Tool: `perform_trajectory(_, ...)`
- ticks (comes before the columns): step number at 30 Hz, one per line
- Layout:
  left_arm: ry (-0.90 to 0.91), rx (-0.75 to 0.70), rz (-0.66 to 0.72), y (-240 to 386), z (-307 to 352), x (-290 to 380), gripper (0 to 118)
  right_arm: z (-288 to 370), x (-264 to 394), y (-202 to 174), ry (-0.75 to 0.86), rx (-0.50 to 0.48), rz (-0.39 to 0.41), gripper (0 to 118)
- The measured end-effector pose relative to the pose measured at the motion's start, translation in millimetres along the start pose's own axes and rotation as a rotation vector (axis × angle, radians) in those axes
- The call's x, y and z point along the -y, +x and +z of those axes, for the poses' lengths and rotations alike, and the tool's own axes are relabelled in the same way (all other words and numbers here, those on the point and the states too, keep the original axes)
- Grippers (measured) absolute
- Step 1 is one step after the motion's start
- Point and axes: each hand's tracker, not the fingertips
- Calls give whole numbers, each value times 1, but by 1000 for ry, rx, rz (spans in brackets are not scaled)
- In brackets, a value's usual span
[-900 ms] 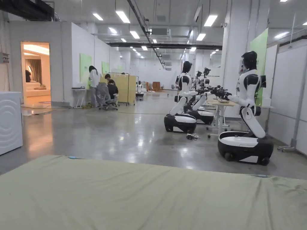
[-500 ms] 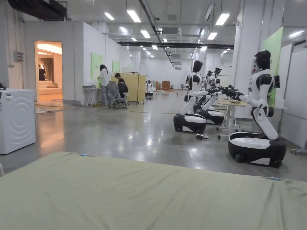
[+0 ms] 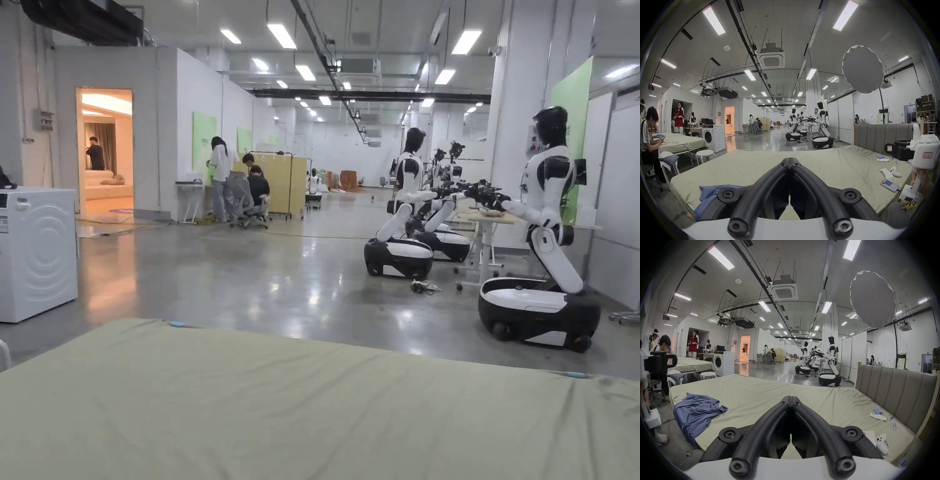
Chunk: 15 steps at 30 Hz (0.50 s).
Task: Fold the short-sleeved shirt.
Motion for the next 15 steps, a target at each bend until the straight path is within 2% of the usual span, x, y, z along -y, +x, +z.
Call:
perform_trajectory(12, -3, 13, -6, 2, 4, -1, 0, 3, 1, 1, -13, -10, -8, 0)
perform_trajectory(15, -10, 11, -17, 4, 2, -3, 0, 3, 1, 1, -3, 43, -5, 0)
